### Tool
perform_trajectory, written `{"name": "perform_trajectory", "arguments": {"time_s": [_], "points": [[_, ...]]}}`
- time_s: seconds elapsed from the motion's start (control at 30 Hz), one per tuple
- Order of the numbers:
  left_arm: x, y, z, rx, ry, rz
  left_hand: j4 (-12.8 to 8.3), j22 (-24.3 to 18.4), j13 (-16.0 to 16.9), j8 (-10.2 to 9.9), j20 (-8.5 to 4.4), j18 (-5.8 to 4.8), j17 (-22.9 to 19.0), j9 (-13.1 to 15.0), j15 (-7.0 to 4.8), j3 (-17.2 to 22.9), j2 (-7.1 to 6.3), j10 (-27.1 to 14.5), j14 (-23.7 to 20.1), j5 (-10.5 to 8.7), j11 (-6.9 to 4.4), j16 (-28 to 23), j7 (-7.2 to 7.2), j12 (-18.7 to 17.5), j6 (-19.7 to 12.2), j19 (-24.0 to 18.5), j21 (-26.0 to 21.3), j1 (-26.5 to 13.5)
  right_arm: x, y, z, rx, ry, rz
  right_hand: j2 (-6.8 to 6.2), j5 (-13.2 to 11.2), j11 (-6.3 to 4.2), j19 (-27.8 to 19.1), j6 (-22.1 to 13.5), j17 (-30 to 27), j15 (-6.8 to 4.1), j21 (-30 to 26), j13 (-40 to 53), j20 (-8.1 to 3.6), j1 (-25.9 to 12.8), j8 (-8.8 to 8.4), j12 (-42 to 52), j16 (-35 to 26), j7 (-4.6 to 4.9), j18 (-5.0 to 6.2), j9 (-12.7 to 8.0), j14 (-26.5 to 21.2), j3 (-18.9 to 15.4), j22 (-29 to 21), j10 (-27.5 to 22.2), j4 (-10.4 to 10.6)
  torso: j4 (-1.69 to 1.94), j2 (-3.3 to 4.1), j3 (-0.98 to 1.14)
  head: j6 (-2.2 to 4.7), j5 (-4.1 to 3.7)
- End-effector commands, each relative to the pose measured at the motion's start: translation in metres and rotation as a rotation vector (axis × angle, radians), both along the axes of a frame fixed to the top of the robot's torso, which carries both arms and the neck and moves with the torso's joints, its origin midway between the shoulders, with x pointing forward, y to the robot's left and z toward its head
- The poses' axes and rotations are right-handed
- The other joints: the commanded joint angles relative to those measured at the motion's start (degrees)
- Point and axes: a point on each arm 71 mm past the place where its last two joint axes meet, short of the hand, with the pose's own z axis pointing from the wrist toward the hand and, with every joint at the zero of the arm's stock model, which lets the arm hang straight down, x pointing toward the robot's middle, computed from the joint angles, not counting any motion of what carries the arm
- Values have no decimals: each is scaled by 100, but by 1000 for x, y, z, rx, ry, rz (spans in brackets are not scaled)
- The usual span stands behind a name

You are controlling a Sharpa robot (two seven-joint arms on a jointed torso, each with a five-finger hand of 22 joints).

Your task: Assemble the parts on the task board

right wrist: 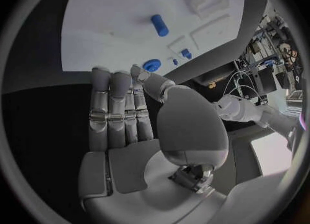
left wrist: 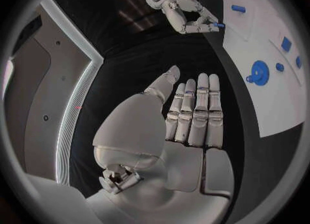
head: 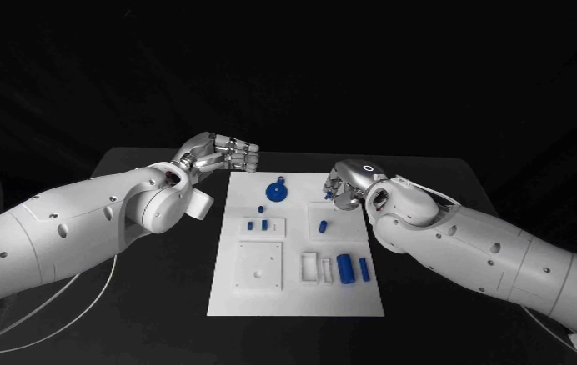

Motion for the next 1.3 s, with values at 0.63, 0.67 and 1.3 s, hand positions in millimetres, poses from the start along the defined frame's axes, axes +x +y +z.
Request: {"name": "perform_trajectory", "arguments": {"time_s": [0.63, 0.67, 1.3], "points": [[5, -7, -1, -11, 10, 6, 12, -58, -3, 5, 7, -54, 6, 4, 27, -43, 16, -52, -36, -37, -2, -18, -3, -8, -47, 25, 16, 0, -48, 86, -12, -77, -57, 233, 35, -71, -4, -11, 46, 20, -33, 35, 2, -45, -1, 30, 14, -48, -4, 66, 4, 28, -25, 216, 20, -22, 8, -24, -38, -12, 489], [6, -8, -1, -10, 10, 8, 12, -58, -3, 5, 7, -54, 6, 4, 27, -43, 16, -52, -36, -37, -2, -18, -3, -8, -47, 25, 16, 0, -49, 88, -14, -83, -57, 240, 35, -71, -4, -11, 46, 20, -33, 35, 2, -45, -1, 30, 14, -48, -4, 66, 4, 28, -25, 216, 20, -22, 14, -21, -36, -15, 497], [11, -14, 1, -62, -10, 106, 128, -218, -3, 6, 6, -61, 11, 4, 22, -81, -12, -33, -21, -73, -9, -16, -12, -7, -29, 74, 7, 15, -69, 123, -55, -151, -26, 327, 27, -55, -2, -8, 53, 24, -35, 14, 1, -48, 1, 30, 13, -53, -6, 67, 0, 32, -15, 210, 21, -32, 10, -11, -27, -167, 753]]}}
